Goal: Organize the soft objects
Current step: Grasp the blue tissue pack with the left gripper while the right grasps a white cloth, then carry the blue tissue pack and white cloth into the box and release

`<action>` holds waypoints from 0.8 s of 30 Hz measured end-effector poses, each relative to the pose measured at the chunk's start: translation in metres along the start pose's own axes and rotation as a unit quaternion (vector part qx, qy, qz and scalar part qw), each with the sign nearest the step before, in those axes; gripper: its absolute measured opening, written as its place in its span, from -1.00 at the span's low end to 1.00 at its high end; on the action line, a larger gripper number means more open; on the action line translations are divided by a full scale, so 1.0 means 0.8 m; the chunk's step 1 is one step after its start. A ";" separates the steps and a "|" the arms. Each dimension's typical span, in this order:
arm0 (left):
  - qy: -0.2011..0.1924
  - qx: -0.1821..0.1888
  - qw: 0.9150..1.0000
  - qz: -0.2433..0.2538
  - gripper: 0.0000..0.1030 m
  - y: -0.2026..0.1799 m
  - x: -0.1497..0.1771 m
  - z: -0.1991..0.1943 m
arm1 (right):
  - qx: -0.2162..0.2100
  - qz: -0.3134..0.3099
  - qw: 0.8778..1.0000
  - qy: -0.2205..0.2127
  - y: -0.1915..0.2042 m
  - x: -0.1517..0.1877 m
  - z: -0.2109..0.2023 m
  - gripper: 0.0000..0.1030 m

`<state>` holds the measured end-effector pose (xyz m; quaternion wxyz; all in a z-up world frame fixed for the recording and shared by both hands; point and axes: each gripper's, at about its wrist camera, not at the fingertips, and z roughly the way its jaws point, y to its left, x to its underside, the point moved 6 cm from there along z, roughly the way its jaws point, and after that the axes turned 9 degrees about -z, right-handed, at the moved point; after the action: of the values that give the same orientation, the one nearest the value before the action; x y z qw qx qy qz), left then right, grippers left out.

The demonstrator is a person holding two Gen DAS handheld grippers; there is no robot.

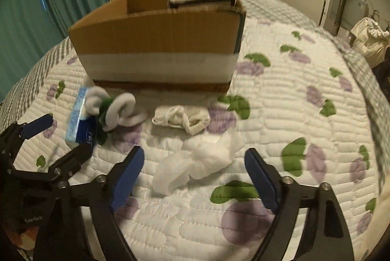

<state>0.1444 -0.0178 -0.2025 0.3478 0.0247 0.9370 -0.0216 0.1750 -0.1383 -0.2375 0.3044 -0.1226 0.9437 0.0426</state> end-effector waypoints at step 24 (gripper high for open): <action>-0.006 0.038 0.998 -0.045 -0.71 0.034 -0.005 -0.027 | -0.020 0.019 0.999 -0.046 -0.001 0.000 -0.031 -0.42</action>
<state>0.1351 0.0107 -0.1842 0.3510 -0.0048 0.9335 -0.0727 0.1613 -0.1433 -0.2171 0.3440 -0.1085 0.9298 0.0724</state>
